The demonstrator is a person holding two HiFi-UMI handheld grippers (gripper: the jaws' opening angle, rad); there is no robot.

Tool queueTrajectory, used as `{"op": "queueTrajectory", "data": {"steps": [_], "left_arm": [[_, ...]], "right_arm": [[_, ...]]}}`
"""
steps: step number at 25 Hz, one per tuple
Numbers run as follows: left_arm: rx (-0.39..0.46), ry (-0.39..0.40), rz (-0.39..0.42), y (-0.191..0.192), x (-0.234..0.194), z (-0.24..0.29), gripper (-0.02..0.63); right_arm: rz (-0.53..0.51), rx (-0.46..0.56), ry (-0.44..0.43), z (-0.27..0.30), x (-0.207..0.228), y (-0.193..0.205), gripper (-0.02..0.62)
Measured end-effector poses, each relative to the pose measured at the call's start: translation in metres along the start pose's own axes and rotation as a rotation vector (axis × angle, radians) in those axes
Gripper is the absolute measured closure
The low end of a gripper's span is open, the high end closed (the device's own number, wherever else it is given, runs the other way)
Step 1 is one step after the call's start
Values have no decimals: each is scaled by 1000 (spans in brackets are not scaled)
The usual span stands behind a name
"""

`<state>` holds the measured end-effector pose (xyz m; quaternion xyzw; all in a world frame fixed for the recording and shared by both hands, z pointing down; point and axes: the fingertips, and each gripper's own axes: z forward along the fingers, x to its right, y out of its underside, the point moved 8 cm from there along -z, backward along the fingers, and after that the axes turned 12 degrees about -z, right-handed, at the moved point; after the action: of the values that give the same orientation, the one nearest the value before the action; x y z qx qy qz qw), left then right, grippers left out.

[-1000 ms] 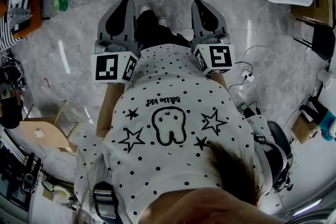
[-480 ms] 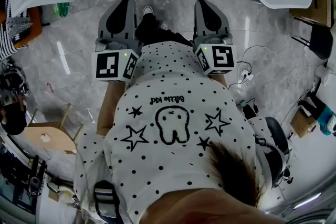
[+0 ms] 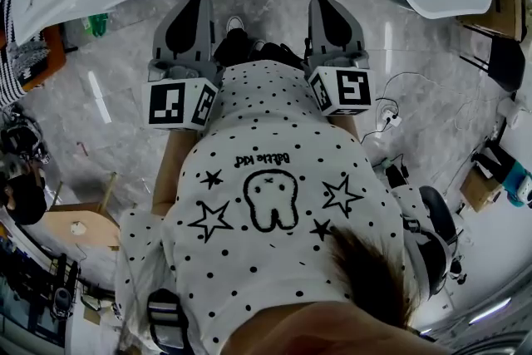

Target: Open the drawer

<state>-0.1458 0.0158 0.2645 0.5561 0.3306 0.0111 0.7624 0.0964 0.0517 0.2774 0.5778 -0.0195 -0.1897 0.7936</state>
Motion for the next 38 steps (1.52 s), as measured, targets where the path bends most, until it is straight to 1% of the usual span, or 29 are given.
{"op": "queueTrajectory", "data": {"steps": [4,12,14,18,20,28,34,38], "left_arm": [[-5,9,3,-6,-5,6,601],[-9,-27,-7,-8,-15,16,600],[-12,-32,-4,-7,-5,32,601],[-8,-55,4,-6,35,92,600],[1,-73,-1,-5,46,105,600],[38,-113,-6,-6,45,96,600],[81,-143,-5,-7,41,89,601],[93,-159,-11,-8,36,87,601]], "right_arm": [[14,-3,16,5,0,-3,581],[15,-5,-4,24,6,-6,581],[21,-6,-17,30,23,-4,581],[24,-3,-49,48,93,-1,581],[19,-2,-69,52,112,-1,581],[-3,28,-140,59,105,-4,581],[-38,55,-168,66,104,-8,581],[-43,62,-162,67,106,-10,581]]}}
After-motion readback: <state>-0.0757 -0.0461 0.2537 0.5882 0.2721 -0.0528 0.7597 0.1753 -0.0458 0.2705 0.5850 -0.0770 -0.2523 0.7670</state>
